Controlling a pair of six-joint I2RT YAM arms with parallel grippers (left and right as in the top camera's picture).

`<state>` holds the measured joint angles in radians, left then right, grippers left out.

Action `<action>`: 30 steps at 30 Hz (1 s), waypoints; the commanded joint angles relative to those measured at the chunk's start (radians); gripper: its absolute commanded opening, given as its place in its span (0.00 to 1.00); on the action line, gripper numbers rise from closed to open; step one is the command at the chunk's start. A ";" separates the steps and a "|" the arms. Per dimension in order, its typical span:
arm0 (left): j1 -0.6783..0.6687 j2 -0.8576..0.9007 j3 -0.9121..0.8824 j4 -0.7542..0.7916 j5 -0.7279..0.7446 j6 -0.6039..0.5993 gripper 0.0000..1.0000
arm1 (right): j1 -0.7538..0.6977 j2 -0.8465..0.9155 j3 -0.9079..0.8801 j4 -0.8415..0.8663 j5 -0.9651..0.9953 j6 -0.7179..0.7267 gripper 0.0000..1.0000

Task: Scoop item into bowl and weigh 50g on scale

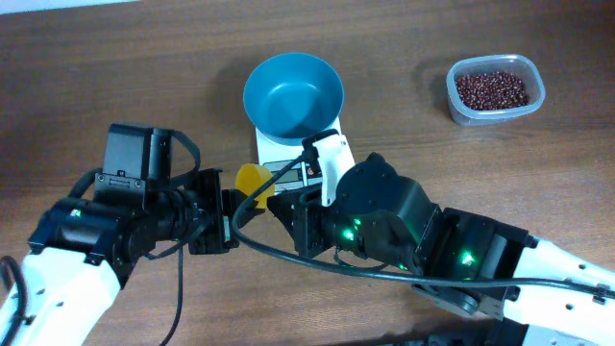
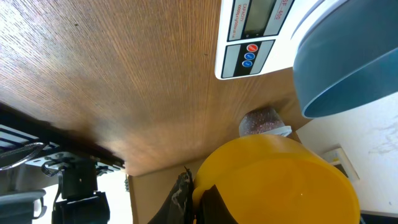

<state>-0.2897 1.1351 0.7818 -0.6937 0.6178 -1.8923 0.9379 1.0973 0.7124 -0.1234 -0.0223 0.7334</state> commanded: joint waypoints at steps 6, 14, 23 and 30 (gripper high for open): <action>-0.005 -0.005 0.006 -0.003 0.015 0.023 0.00 | 0.005 0.005 0.011 -0.015 0.011 0.000 0.10; -0.004 -0.005 0.006 0.005 0.003 0.023 0.54 | 0.005 0.003 0.011 -0.020 -0.037 0.005 0.04; -0.002 -0.005 0.006 0.326 0.005 0.555 0.99 | 0.003 -0.237 0.012 -0.318 0.109 0.003 0.04; -0.010 -0.005 0.006 0.325 -0.011 1.009 0.99 | 0.003 -0.884 0.018 -0.772 0.313 0.061 0.04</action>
<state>-0.2939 1.1343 0.7815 -0.3695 0.6250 -1.0485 0.9401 0.2985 0.7219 -0.8303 0.1802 0.7650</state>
